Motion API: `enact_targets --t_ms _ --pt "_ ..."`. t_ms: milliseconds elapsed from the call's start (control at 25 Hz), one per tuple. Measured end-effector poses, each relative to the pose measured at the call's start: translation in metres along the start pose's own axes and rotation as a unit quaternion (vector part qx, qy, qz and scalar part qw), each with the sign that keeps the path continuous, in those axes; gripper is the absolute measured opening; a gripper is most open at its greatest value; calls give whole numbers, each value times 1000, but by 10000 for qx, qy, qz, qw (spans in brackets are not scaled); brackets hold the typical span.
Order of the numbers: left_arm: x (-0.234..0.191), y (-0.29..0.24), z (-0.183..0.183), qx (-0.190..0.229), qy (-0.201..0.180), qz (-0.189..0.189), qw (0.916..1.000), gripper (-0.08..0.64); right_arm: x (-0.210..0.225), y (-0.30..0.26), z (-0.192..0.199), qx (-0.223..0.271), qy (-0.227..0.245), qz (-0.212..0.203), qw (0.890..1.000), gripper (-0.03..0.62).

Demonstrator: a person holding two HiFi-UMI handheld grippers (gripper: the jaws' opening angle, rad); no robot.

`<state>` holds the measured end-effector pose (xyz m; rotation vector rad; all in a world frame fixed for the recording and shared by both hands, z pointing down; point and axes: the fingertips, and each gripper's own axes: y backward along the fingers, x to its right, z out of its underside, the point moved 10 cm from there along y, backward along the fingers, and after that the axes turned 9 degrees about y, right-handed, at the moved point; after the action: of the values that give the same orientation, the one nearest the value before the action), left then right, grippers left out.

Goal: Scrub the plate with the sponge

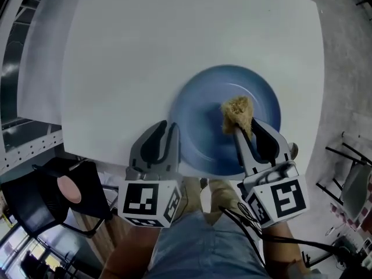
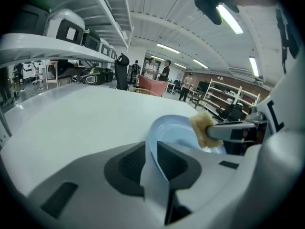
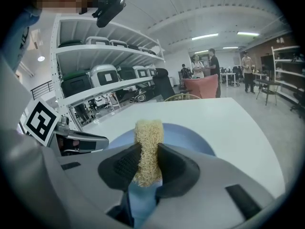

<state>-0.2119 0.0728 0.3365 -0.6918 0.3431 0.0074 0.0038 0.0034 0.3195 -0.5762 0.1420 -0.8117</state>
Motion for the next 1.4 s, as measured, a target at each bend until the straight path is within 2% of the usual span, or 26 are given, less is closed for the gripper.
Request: enact_targets --t_ms 440,720,1040,1280,1400 --pt "3 -19 7 -310 156 97 9993 57 1 0 1 -10 -2 -54 10000 110" --pt "4 -16 -1 -137 327 -38 9994 32 0 -1 4 -63 -57 -78 9999 110" --pt "29 10 -33 137 -74 87 9998 23 2 10 -4 -79 -129 -73 9999 110" --pt "57 31 -54 330 -538 240 9977 23 2 24 -25 47 2 -61 10000 110" --pt "69 37 -56 337 -745 314 9962 23 2 27 -25 -46 15 -69 10000 110"
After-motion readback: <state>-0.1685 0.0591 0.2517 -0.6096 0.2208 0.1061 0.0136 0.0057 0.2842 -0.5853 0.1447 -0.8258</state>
